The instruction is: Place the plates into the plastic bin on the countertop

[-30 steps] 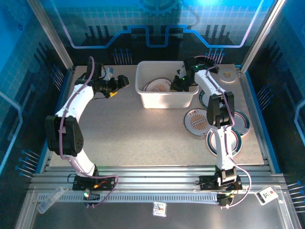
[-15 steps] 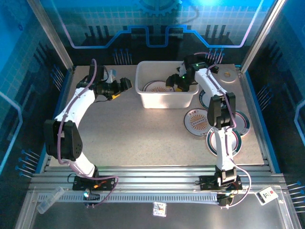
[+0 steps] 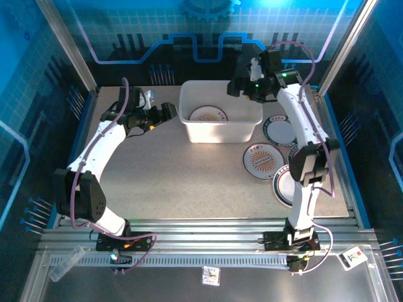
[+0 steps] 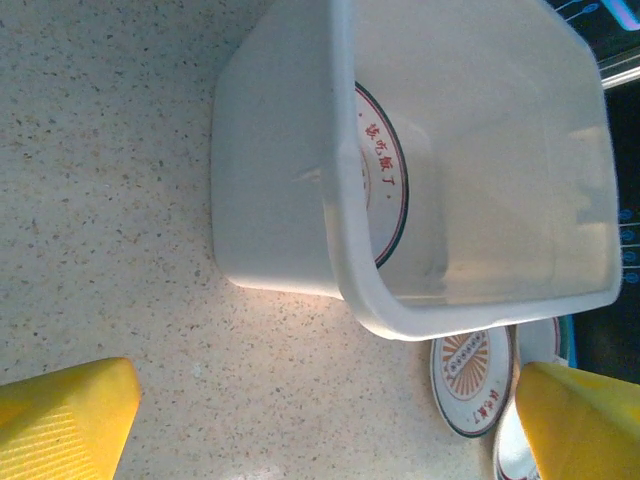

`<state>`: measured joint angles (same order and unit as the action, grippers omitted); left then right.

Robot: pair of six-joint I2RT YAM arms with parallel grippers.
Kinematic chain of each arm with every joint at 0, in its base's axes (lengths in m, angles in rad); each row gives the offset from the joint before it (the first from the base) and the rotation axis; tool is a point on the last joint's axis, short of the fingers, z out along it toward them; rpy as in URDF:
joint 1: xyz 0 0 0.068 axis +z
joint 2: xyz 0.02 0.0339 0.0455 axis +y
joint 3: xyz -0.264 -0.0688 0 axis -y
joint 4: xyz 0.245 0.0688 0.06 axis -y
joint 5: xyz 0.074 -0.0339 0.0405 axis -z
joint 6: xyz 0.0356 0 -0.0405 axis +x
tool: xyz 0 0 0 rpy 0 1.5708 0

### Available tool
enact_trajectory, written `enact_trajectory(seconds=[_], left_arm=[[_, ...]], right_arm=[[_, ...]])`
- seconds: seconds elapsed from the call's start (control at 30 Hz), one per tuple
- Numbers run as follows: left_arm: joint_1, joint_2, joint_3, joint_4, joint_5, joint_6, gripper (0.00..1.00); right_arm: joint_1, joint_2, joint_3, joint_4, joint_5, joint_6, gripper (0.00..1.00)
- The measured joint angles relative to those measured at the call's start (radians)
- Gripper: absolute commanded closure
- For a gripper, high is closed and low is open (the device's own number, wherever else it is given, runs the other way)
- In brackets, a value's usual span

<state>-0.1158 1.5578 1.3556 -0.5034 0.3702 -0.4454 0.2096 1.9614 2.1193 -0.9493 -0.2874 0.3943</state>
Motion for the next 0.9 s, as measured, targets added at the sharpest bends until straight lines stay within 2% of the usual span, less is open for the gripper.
enact_trajectory(seconds=[0.23,0.33,0.47,0.63,0.8,0.9], left_arm=[[-0.062,0.131,0.152,-0.011,-0.072,0.000,0.02],[-0.073,0.188,0.202,-0.015,-0.089,0.000,0.03],[-0.080,0.244,0.233,-0.017,-0.112,0.000,0.04],[-0.084,0.262,0.233,-0.019,-0.131,0.000,0.04],[-0.085,0.261,0.229,-0.019,-0.147,0.000,0.04],[-0.084,0.247,0.207,-0.019,-0.159,0.000,0.04]], right_arm=[[-0.136,-0.172,-0.160,-0.005,0.066,-0.038,0.08],[-0.191,-0.169,-0.209,0.000,0.098,-0.056,0.09],[-0.206,-0.102,-0.225,0.004,0.103,-0.075,0.12],[-0.189,0.016,-0.221,0.006,0.097,-0.111,0.26],[-0.143,0.109,-0.168,-0.011,0.106,-0.170,0.46],[-0.106,0.115,-0.165,-0.011,0.116,-0.197,0.51]])
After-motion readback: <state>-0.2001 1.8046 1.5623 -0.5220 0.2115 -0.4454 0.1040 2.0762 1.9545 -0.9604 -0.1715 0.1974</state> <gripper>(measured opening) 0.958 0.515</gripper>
